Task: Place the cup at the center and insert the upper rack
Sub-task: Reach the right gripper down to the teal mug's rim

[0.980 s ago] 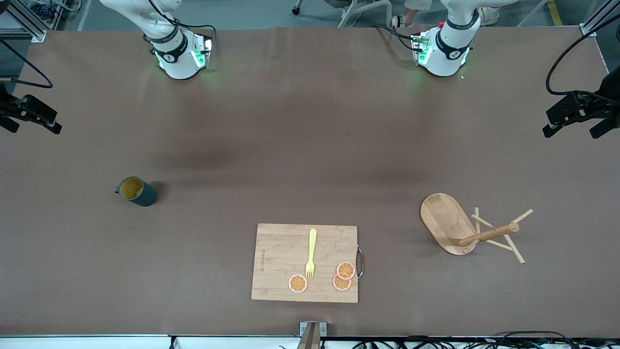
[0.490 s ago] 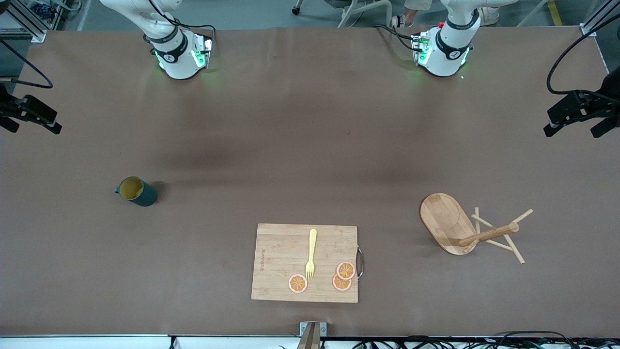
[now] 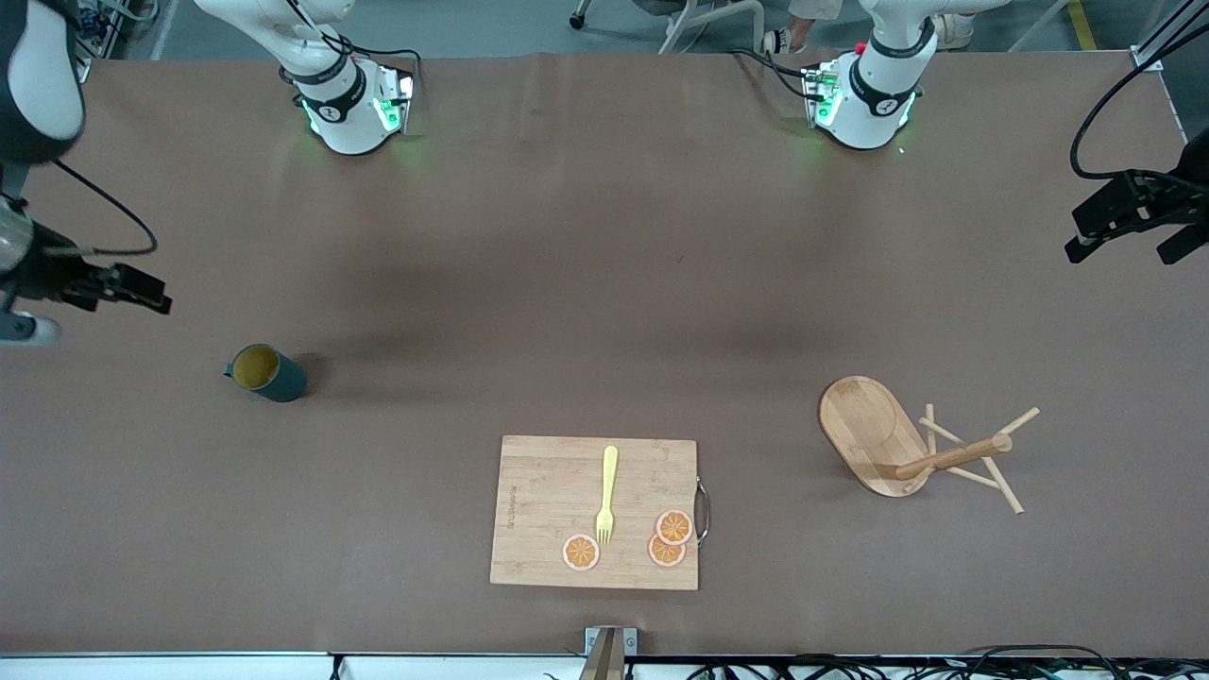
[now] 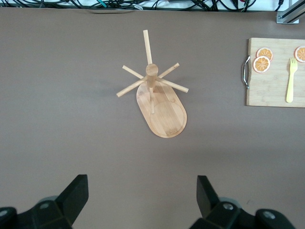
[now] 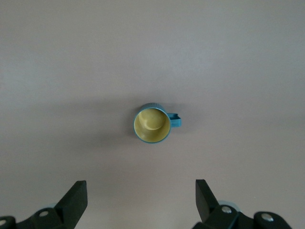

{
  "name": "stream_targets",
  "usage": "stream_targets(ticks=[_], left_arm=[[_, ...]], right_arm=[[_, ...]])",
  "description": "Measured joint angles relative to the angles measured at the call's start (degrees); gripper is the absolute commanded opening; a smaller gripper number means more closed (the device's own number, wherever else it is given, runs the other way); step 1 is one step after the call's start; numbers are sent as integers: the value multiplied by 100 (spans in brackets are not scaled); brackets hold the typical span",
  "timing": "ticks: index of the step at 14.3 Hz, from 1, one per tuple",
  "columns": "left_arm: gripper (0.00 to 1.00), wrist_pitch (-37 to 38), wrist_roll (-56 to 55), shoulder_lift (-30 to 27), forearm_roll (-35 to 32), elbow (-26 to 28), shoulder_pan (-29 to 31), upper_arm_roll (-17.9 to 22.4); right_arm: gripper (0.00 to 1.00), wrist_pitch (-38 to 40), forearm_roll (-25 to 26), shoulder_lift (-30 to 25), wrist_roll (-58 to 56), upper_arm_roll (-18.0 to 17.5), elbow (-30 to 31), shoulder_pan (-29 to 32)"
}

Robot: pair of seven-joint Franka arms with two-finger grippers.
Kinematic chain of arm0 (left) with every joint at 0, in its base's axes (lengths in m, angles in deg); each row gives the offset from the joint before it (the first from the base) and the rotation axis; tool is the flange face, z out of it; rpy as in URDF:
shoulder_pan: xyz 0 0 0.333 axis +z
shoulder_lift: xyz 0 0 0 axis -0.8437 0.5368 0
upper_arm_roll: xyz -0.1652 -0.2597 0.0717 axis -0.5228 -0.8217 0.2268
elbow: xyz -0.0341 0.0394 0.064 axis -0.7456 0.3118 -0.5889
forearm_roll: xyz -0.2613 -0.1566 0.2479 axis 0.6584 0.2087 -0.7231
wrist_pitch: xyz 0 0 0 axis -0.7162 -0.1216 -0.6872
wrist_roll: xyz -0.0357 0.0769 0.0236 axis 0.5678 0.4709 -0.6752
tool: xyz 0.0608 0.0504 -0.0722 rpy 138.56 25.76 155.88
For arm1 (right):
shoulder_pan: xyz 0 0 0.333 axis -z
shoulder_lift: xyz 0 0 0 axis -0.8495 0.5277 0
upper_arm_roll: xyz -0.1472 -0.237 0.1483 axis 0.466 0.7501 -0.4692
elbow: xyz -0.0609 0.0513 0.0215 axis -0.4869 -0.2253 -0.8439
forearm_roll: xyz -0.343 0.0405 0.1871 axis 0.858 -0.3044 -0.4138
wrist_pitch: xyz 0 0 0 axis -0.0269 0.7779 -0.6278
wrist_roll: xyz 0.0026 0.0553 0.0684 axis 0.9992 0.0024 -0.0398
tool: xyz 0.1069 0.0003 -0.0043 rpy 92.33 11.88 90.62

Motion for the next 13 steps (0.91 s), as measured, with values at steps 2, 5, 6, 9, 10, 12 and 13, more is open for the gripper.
stream_targets(ticks=[2,5,6,9,10,12,13], left_arm=[[100,0,0,-1,0,2,0,0],[100,0,0,-5,0,2,0,0],[100,0,0,-6,0,3,0,0],[100,0,0,-7,0,3,0,-1],[100,0,0,-7,0,3,0,-2],[100,0,0,-7,0,3,0,-2],[100,0,0,-7,0,3,0,-2]], right_arm=[[100,-133,-1,385,0,-8,10,-1],[100,-339,-3,870,-1,-43,17,-83],[100,-415,-3,1006,-1,-49,18,-147],[100,-599,-3,1359,0,-52,25,-286],[100,-635,-3,1469,0,-50,28,-288],[100,-666,-3,1648,0,-34,29,-279],[100,-697,-3,1734,0,-30,32,-269]])
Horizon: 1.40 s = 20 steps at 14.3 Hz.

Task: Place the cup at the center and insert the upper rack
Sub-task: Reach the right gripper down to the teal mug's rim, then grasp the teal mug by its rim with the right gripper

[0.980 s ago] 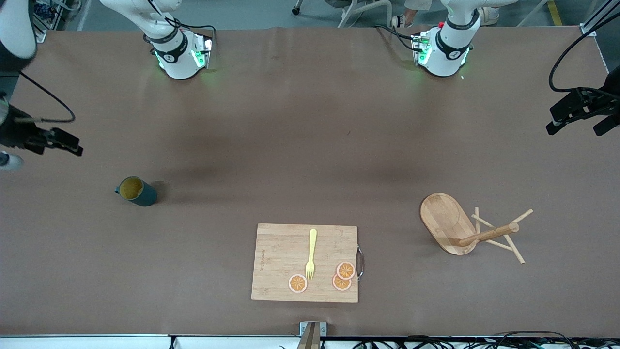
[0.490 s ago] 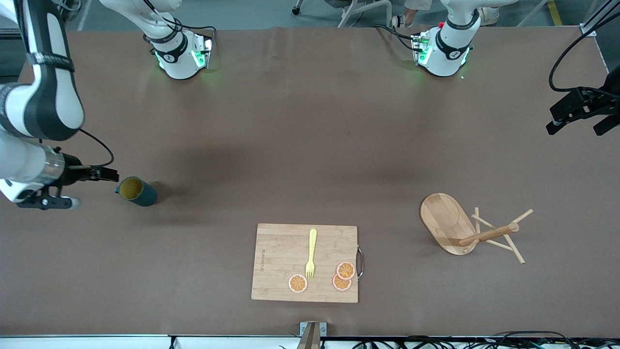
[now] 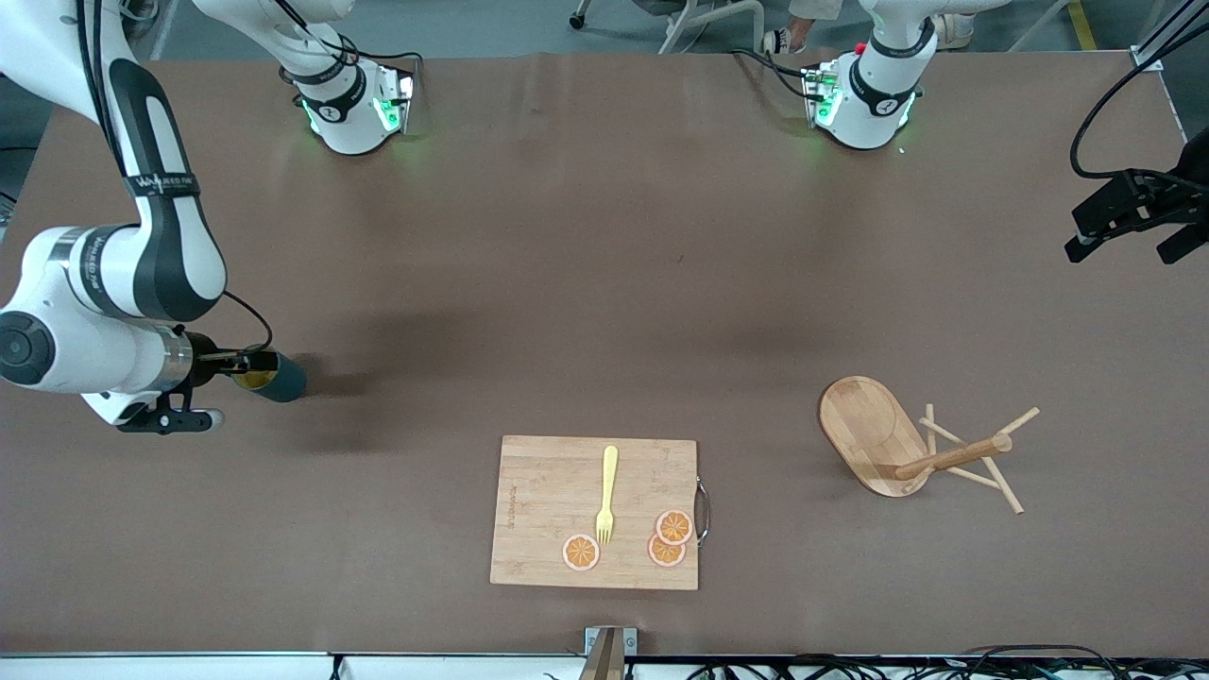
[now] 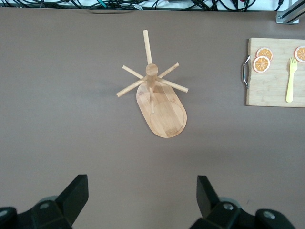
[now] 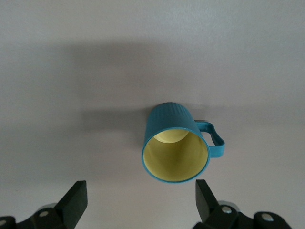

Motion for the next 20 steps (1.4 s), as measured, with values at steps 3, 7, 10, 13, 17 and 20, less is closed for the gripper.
stream_targets(ticks=[3,7,10,13,17,20], left_arm=[[100,0,0,0,0,0,0,0],[100,0,0,0,0,0,0,-1],[100,0,0,0,0,0,0,-1],[100,0,0,0,0,0,0,-1],[100,0,0,0,0,0,0,-1],[100,0,0,0,0,0,0,-1]], right_arm=[[98,-328,0,301,0,2,18,12],[95,-412,0,522,1,-4,88,4],[93,-422,0,532,2,-10,162,-16],[86,-546,0,605,3,-13,217,-56],[60,-673,0,728,5,-13,218,-61],[29,-673,0,732,5,-13,218,-62]])
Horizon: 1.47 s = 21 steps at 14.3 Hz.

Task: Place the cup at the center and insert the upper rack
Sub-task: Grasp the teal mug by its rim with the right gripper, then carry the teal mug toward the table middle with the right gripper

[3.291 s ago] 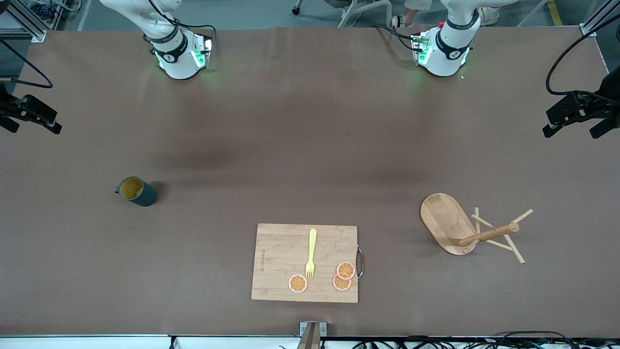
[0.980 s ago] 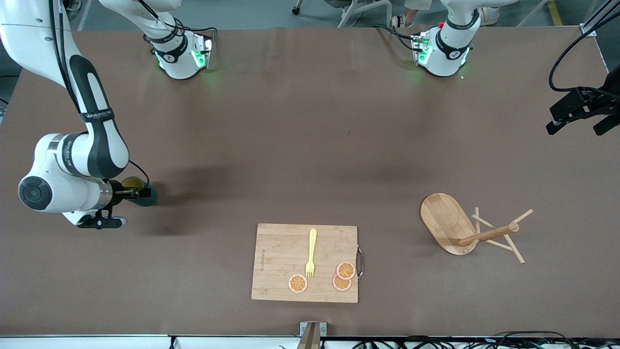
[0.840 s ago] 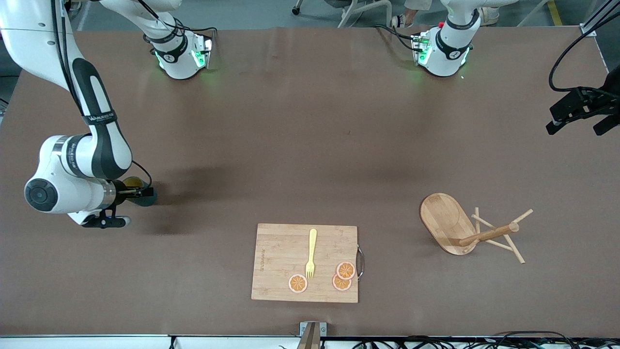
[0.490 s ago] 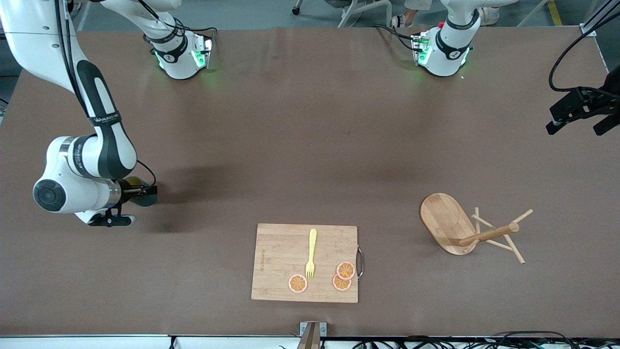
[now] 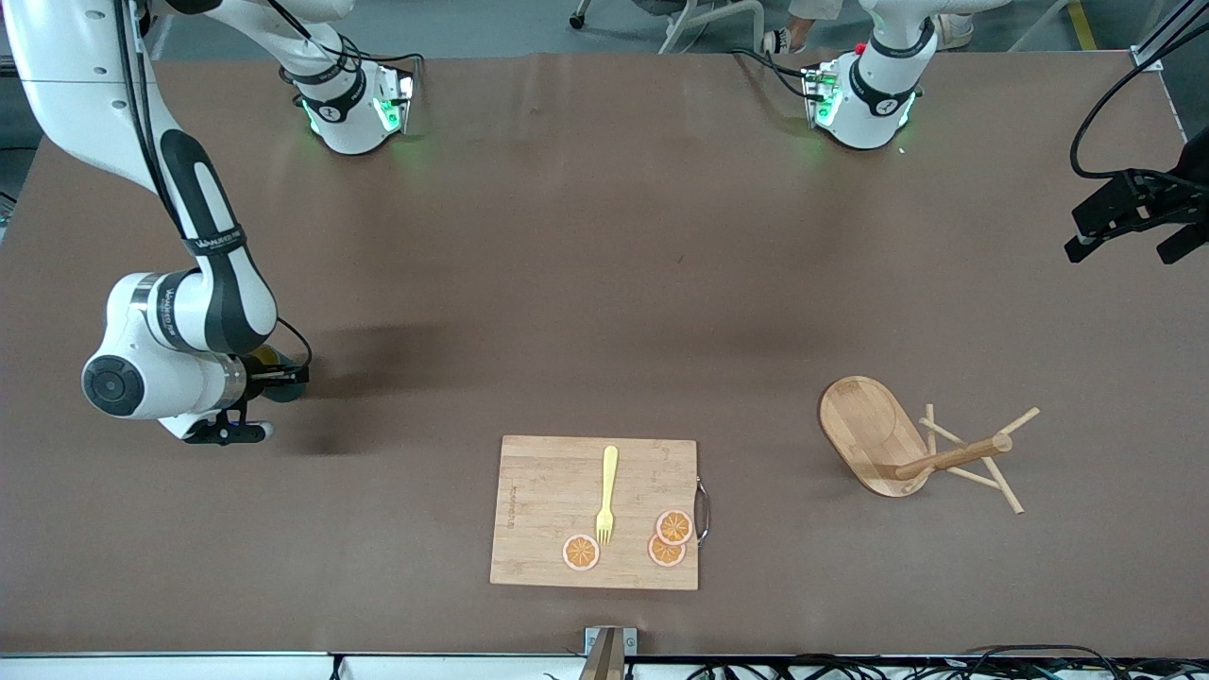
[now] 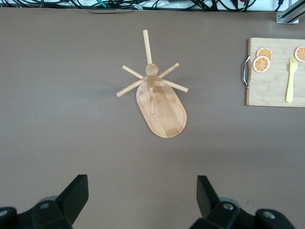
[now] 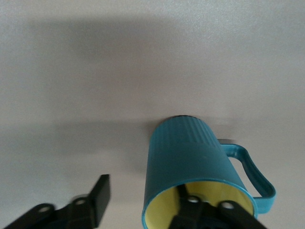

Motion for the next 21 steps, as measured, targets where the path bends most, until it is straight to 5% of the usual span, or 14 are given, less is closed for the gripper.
stream_targets(ticks=[3,5,14,21], left_arm=[[100,0,0,0,0,0,0,0],[100,0,0,0,0,0,0,0],[100,0,0,0,0,0,0,-1],[100,0,0,0,0,0,0,-3]], right_arm=[[6,9,0,0,2,0,0,0],[1,13,0,0,2,0,0,0],[0,406,-6,-8,142,-23,-401,-362],[0,560,-355,-26,1726,-84,-788,-1597]])
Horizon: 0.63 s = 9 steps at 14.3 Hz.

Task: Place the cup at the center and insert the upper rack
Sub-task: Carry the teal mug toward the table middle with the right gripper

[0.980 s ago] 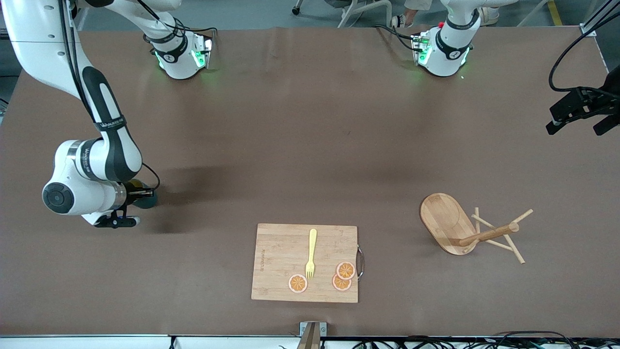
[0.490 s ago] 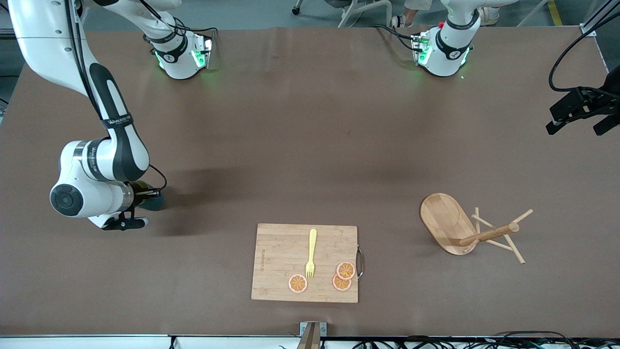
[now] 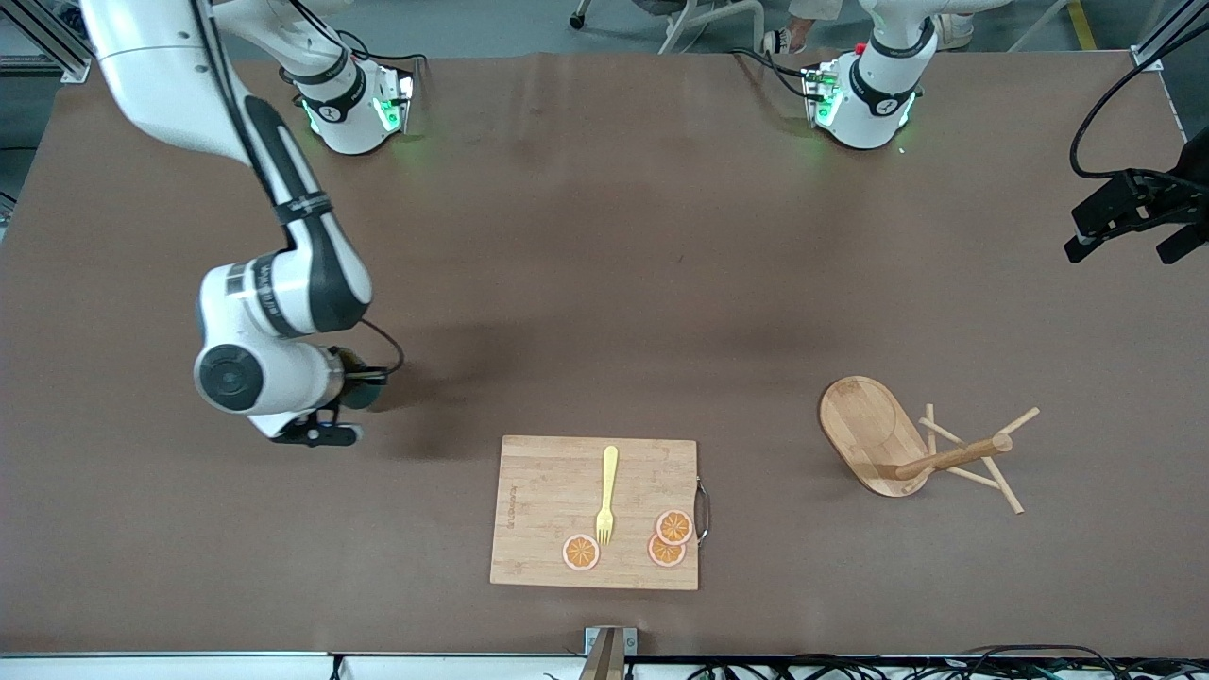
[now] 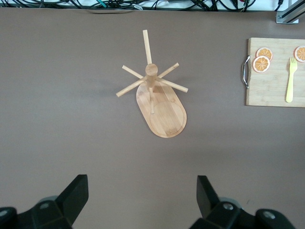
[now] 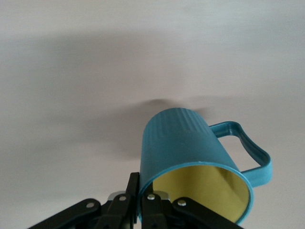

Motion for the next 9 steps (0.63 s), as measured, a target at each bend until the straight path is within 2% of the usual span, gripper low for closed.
stream_targets(ticks=[5,9], left_arm=[[100,0,0,0,0,0,0,-1],[100,0,0,0,0,0,0,-1]], right_arm=[[0,-1,-274,117,244,-10,-378,-920],[0,-38,-411,494,1315,-18,-776,-1808]])
